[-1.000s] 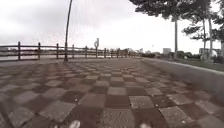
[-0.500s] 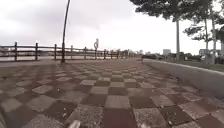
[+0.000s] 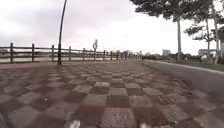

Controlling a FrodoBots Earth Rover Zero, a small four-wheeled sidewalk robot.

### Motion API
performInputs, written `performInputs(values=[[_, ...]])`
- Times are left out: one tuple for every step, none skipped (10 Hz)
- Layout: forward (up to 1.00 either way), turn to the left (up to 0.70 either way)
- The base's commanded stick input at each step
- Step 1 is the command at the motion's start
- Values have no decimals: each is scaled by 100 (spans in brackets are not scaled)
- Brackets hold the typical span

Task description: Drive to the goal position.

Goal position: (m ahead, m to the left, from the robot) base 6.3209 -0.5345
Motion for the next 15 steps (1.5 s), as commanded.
performInputs(values=[[70,0],[70,0],[70,0],[70,0],[70,0],[70,0],[70,0],[70,0],[70,0],[70,0],[70,0],[70,0],[70,0],[70,0],[70,0]])
